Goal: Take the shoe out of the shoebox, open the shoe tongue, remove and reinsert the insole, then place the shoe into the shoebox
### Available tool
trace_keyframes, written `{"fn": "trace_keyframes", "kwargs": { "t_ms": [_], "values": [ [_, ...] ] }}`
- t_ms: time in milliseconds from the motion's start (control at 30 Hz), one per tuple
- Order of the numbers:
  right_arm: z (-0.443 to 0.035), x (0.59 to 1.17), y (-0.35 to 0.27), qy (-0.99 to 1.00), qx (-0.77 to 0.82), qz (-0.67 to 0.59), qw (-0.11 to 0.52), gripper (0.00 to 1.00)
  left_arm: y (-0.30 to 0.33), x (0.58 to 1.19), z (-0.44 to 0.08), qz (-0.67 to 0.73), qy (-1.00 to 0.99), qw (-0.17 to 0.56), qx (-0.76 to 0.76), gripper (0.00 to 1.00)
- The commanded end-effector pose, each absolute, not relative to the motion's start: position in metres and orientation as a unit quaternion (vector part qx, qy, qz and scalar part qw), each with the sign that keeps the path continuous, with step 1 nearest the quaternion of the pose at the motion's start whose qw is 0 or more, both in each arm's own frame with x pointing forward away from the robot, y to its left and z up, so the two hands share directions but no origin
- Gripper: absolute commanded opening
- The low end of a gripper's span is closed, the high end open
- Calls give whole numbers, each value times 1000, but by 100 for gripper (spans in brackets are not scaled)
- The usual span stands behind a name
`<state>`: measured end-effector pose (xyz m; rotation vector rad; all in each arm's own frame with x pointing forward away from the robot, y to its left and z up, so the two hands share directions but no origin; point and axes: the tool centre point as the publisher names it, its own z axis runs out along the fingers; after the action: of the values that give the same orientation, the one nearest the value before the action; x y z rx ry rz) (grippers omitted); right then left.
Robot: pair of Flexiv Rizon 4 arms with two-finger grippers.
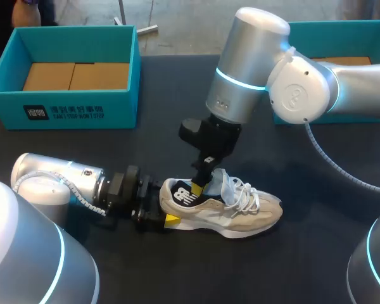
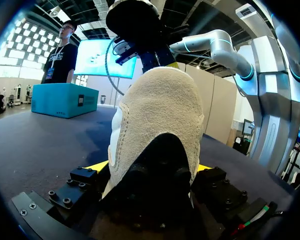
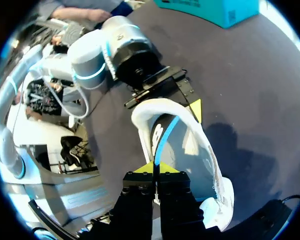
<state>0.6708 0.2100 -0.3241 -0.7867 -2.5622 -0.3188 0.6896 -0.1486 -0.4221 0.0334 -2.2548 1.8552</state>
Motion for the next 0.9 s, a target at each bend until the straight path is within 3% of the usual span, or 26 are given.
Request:
{"fn": "trace_keyframes", "kwargs": {
  "t_ms": [33,900],
  "values": [
    [-320,664,202,-931,-261,-143,210,0,-149,691,-426,631,-768,110,12,0],
    [-309,667,204,-958,-104,-209,169,0,-149,691,-426,631,-768,110,12,0]
  ]
}}
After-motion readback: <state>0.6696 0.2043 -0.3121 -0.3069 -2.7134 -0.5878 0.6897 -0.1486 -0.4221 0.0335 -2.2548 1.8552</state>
